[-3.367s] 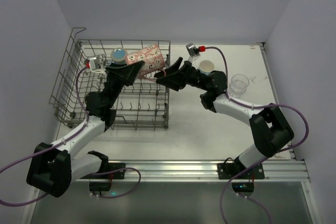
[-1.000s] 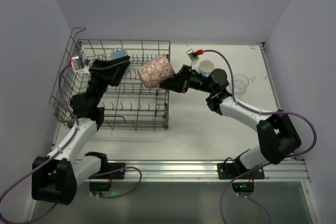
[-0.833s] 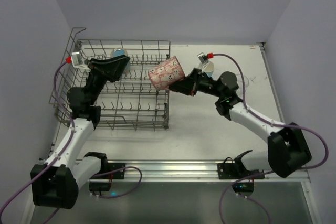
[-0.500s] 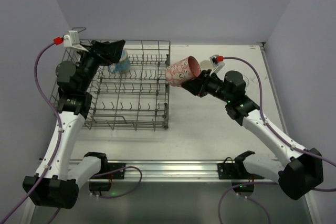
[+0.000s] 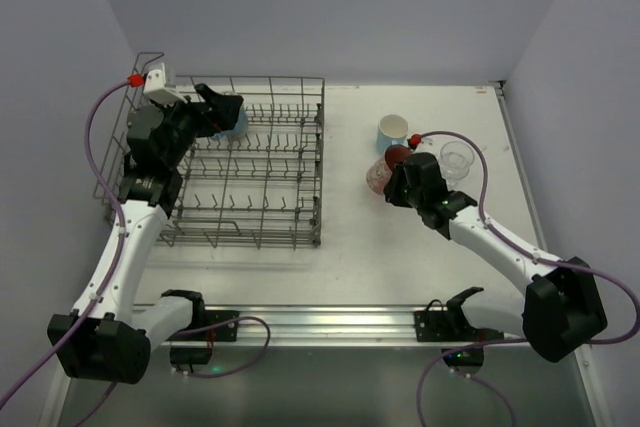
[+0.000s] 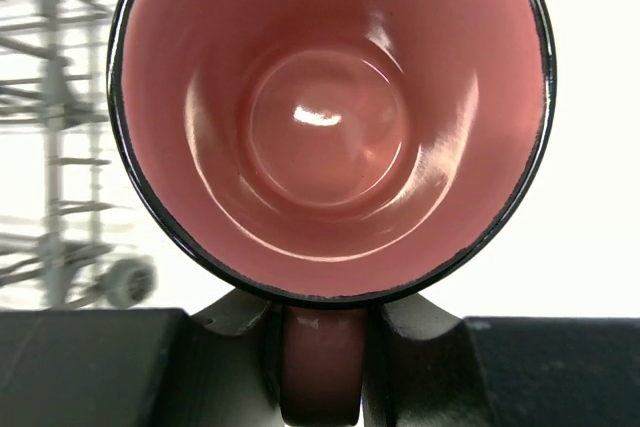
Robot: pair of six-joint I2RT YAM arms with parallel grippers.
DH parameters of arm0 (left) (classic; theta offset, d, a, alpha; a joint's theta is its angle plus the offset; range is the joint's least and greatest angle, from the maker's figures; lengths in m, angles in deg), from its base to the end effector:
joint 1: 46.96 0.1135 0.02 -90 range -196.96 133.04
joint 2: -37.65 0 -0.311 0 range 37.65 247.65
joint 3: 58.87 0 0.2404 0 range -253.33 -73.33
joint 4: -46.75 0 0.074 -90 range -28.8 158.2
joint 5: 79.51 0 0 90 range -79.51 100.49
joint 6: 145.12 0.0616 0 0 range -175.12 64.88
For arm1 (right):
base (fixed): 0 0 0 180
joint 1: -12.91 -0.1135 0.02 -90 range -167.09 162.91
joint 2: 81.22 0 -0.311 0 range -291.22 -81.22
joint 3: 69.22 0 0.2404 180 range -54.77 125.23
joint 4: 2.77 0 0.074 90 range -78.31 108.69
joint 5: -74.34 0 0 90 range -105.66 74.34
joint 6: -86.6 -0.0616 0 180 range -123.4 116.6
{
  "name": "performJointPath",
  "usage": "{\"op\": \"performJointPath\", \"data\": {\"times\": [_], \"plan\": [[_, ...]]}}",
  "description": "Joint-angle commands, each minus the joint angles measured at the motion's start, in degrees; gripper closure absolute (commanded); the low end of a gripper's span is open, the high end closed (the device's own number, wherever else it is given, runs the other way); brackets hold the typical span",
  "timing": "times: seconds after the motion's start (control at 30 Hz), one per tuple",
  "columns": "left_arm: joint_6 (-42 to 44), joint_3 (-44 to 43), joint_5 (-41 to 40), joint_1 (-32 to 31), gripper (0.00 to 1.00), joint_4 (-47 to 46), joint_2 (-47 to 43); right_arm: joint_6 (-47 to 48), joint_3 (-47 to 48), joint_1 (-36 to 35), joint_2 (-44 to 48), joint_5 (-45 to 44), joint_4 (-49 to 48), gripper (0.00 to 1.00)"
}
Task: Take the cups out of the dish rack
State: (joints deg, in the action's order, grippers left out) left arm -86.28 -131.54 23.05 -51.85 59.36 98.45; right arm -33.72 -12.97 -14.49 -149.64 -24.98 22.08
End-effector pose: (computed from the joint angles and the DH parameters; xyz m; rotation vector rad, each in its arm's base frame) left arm 0.2356 -0.0336 0.4327 -0.1960 1.6111 -0.6617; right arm 0.2250 0.1054 0.2709 0.1475 2.2283 0.3775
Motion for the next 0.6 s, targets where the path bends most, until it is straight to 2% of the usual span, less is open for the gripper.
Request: {"op": "performJointPath", "data": {"times": [0.0, 0.33, 0.57], "plan": [[2.42, -1.72, -3.76, 0.31, 0.00, 4.55, 1.60, 0.09, 2.23, -1.34, -0.65, -10.09, -5.21, 1.00], [6.46, -6.81, -10.88, 0.31, 0.00, 13.96, 7.49, -0.35, 4.95, -3.98, -8.39, -19.23, -2.05, 1.00], [7.86, -7.61, -12.21, 0.31, 0.00, 15.82, 9.25, 1.84, 6.98, -4.24, -10.94, -21.52, -1.78, 1.00]]}}
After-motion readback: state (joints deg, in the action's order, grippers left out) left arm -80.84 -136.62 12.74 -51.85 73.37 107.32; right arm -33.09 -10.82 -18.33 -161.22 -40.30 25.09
